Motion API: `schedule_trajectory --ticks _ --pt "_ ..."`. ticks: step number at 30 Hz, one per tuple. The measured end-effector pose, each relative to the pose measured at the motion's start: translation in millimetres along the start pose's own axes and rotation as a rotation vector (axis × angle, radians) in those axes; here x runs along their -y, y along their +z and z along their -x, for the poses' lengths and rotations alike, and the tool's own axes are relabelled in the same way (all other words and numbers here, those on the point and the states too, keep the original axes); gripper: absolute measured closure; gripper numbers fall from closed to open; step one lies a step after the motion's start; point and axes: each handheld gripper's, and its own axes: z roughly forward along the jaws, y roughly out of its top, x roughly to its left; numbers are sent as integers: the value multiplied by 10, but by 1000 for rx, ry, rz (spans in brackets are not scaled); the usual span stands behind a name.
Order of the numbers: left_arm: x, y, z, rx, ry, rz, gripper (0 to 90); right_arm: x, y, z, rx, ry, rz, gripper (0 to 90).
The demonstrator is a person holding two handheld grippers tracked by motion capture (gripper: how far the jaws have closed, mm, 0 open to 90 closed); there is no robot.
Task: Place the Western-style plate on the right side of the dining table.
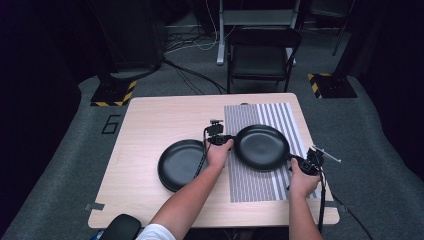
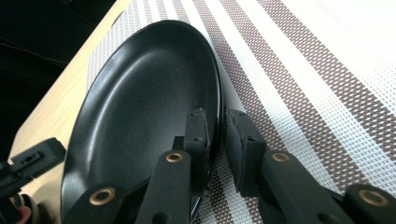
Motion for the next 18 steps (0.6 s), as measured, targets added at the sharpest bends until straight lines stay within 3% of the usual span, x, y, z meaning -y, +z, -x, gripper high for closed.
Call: schedule_trajectory --ticks 8,11,14,18 --pt "-19 -70 14 -6 80 9 648 8 -47 -4 39 -92 34 728" --pt "-31 -96 8 -13 101 12 603 27 -51 -32 22 -117 24 682" --pt "-40 -117 -11 -20 123 8 574 43 -85 -56 61 -196 54 651" --pt "-45 -170 -21 -4 137 20 527 43 -152 -60 95 -257 77 629"
